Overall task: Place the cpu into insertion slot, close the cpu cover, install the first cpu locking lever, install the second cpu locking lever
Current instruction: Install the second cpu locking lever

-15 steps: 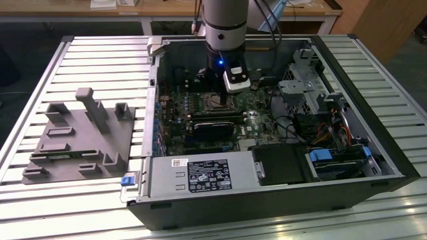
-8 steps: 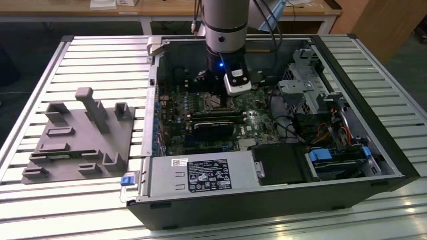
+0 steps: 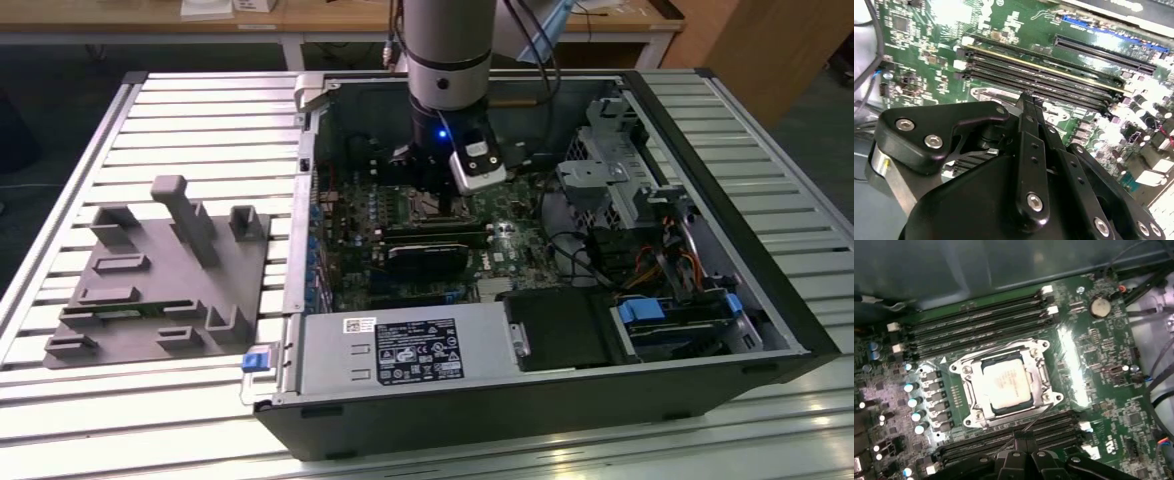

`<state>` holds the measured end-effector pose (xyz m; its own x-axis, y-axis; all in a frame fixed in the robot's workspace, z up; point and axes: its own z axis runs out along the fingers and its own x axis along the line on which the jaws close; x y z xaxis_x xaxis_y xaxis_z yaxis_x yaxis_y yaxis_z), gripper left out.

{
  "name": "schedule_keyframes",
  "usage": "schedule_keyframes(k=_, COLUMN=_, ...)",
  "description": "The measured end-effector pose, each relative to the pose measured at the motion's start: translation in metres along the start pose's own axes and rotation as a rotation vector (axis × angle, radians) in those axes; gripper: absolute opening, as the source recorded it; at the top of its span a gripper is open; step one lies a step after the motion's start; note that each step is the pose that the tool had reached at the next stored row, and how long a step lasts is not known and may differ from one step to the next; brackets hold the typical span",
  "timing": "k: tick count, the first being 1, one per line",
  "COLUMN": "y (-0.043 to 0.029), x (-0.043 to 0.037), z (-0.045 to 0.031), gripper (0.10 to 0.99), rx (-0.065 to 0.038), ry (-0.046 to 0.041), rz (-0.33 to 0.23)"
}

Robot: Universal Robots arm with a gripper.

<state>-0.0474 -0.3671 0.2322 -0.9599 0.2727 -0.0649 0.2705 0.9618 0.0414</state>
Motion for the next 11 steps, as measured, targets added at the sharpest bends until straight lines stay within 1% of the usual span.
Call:
schedule_keyframes(k=3, y=-0.0026, x=0.0069, z=0.0025, gripper=0.106, rx=0.000, ry=0.0002, rz=-0.002)
schedule_keyframes(k=5, y=-0.0042, x=0.0098, z=0.0042, gripper=0.106, rx=0.000, ry=0.0002, rz=-0.003)
schedule_keyframes(k=9, y=-0.0080, x=0.0132, z=0.0075, gripper=0.106, rx=0.000, ry=0.0002, rz=-0.003)
schedule_keyframes(k=11, y=-0.0099, x=0.0146, z=0.0096, gripper=0.106, rx=-0.003, ry=0.0009, rz=-0.003)
